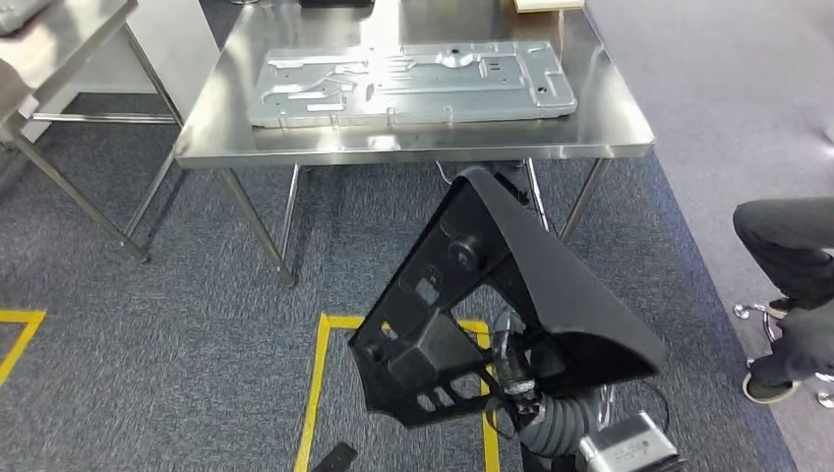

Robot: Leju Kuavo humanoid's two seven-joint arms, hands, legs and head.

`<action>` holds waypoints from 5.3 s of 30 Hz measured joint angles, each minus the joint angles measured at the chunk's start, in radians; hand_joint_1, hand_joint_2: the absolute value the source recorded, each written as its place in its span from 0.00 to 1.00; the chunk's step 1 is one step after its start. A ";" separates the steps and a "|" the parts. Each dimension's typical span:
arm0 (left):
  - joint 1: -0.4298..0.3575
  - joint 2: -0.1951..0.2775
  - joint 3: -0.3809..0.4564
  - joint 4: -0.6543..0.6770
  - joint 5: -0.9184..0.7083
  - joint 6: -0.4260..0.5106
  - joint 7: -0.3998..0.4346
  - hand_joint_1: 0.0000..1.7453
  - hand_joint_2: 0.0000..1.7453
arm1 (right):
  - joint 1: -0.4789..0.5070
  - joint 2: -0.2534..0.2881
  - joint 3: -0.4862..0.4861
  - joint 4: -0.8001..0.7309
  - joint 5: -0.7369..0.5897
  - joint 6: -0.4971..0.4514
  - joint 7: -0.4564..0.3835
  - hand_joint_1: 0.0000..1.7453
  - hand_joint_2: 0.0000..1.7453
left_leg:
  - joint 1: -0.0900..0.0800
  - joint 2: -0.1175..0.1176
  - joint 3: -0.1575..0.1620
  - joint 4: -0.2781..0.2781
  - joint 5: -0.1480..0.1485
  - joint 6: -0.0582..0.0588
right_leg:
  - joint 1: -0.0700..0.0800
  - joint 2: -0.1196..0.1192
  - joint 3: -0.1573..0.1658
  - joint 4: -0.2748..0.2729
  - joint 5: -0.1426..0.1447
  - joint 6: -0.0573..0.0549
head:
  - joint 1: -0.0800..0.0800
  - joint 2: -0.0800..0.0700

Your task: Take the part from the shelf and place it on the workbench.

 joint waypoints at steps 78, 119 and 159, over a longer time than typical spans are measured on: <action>0.026 0.028 -0.014 -0.001 0.000 -0.011 -0.011 0.00 1.00 | -0.022 0.014 -0.009 0.059 -0.023 0.000 -0.031 0.81 1.00 | -0.008 0.029 -0.067 0.016 0.068 0.015 | -0.007 -0.001 0.105 0.018 -0.079 0.012 | 0.011 0.000; 0.016 0.015 -0.015 -0.004 0.001 -0.027 -0.024 0.00 1.00 | -0.051 -0.018 -0.009 0.065 -0.122 0.001 -0.038 0.81 1.00 | -0.001 0.021 -0.020 0.009 0.032 0.016 | 0.011 -0.003 -0.032 0.060 -0.006 -0.001 | 0.017 0.000; -0.052 0.002 -0.121 -0.005 -0.078 -0.063 0.026 0.00 1.00 | -0.853 -0.266 0.025 0.285 0.894 0.576 0.452 0.81 1.00 | 0.005 0.027 -0.161 0.214 -0.038 -0.029 | -0.003 -0.001 -0.007 -0.022 0.025 -0.021 | 0.008 0.000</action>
